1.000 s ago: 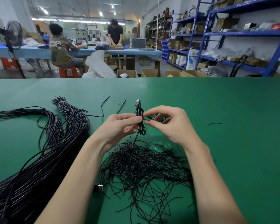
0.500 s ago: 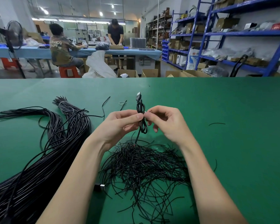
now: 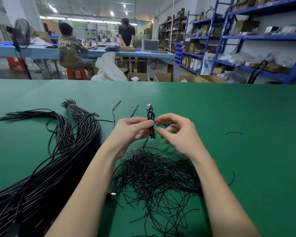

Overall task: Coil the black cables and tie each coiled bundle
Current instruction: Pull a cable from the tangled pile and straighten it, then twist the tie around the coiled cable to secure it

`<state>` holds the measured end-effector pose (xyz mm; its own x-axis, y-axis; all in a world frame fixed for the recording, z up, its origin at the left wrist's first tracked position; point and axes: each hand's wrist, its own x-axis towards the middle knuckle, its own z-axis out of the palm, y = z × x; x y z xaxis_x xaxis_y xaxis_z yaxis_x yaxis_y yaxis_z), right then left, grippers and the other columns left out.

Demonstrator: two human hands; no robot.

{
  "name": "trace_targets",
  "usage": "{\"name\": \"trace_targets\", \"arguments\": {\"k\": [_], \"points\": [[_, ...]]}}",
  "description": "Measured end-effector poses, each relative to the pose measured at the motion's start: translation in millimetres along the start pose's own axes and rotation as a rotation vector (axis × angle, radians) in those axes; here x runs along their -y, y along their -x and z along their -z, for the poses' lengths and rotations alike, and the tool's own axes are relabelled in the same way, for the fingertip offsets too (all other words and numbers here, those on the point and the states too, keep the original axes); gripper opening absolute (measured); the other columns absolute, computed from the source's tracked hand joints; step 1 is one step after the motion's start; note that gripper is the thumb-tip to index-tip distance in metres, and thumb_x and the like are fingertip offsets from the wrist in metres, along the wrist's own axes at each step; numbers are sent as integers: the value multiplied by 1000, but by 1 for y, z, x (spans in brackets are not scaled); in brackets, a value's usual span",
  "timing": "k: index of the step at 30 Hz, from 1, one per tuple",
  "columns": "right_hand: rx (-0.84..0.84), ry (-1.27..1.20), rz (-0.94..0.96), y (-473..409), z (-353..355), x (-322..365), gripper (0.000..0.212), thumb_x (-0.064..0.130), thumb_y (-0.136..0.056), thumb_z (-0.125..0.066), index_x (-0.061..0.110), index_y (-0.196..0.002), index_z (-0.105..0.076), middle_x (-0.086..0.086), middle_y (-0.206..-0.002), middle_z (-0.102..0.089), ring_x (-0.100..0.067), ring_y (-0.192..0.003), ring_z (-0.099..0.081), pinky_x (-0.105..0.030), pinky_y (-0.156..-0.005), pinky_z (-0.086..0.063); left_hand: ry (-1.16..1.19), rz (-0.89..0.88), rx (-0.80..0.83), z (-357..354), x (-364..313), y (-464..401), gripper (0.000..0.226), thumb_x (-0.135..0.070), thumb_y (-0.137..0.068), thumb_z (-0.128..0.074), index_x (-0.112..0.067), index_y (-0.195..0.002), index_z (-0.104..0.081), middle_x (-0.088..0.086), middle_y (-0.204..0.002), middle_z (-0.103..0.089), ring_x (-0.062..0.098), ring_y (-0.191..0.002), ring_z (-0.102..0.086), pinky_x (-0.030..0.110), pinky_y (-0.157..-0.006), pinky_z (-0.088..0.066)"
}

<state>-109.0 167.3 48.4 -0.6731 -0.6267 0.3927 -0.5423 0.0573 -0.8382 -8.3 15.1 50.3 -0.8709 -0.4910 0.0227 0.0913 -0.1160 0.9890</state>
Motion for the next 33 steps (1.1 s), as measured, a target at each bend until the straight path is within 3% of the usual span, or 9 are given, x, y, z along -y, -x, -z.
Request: {"name": "trace_targets", "arguments": {"k": [3, 9, 13, 15, 20, 24, 28, 30, 33], "points": [[-45, 125, 102, 0, 2, -1, 11, 33, -83, -84, 34, -92, -79, 21, -89, -75, -14, -62, -67, -19, -68, -54, 29, 12, 39, 2, -1, 0, 25, -13, -86, -75, 2, -106, -73, 3, -74, -67, 9, -61, -58, 17, -67, -51], [-134, -48, -34, -1, -7, -3, 7, 21, -89, -78, 20, -83, -78, 4, -77, -72, -14, -55, -64, -21, -52, -48, -73, -93, 4, -2, 1, 0, 11, -15, -82, -79, -12, -93, -80, 3, -90, -76, 10, -80, -67, 22, -81, -56], [65, -856, -661, -6, -10, 6, 11, 6, -85, -74, 6, -74, -75, -2, -67, -59, -2, -46, -51, -11, -41, -42, -173, -175, -30, -6, 0, 1, 8, -15, -83, -80, -18, -90, -80, -2, -85, -78, 6, -79, -70, 17, -73, -55], [127, -1105, -769, -5, -10, 7, 4, 8, -79, -74, 5, -77, -71, 0, -67, -57, -1, -45, -48, -9, -37, -40, -104, -124, -23, -7, -3, 2, 12, -14, -83, -79, -10, -94, -78, 0, -79, -76, 10, -72, -67, 18, -71, -53], [75, -455, -318, -2, 0, 11, 12, 6, -93, -71, 15, -99, -74, 1, -87, -75, -7, -57, -62, -18, -52, -51, 125, 47, -26, -5, -8, 3, 16, -11, -82, -78, -2, -95, -75, 4, -76, -67, 11, -63, -58, 17, -62, -51], [31, -128, -100, 1, 7, 12, 12, 14, -84, -83, 21, -93, -80, 2, -86, -79, -12, -59, -67, -25, -56, -57, 136, 94, 7, -4, -7, 3, 21, -11, -83, -76, 0, -101, -75, 3, -77, -68, 8, -60, -58, 15, -61, -52], [-63, -31, -33, 2, 4, 12, 6, 28, -81, -87, 23, -82, -83, -6, -64, -73, -29, -54, -66, -31, -54, -57, 115, 91, 34, -1, -6, 3, 29, -14, -79, -78, 1, -103, -75, 4, -83, -69, 7, -61, -58, 15, -63, -52], [-98, -28, -20, 0, 0, 11, 10, 26, -83, -84, 21, -75, -81, -3, -57, -68, -20, -46, -55, -26, -50, -47, 115, 59, 47, -1, -7, 4, 34, -18, -69, -83, -1, -98, -76, 6, -85, -69, 9, -65, -59, 15, -65, -52], [-82, -494, -314, -4, -12, 10, 18, 11, -86, -78, 11, -68, -77, -2, -60, -60, -6, -44, -43, -16, -42, -34, 127, -10, 47, -2, -7, 4, 32, -24, -62, -85, -8, -89, -79, 13, -95, -71, 16, -80, -62, 20, -78, -54]]}}
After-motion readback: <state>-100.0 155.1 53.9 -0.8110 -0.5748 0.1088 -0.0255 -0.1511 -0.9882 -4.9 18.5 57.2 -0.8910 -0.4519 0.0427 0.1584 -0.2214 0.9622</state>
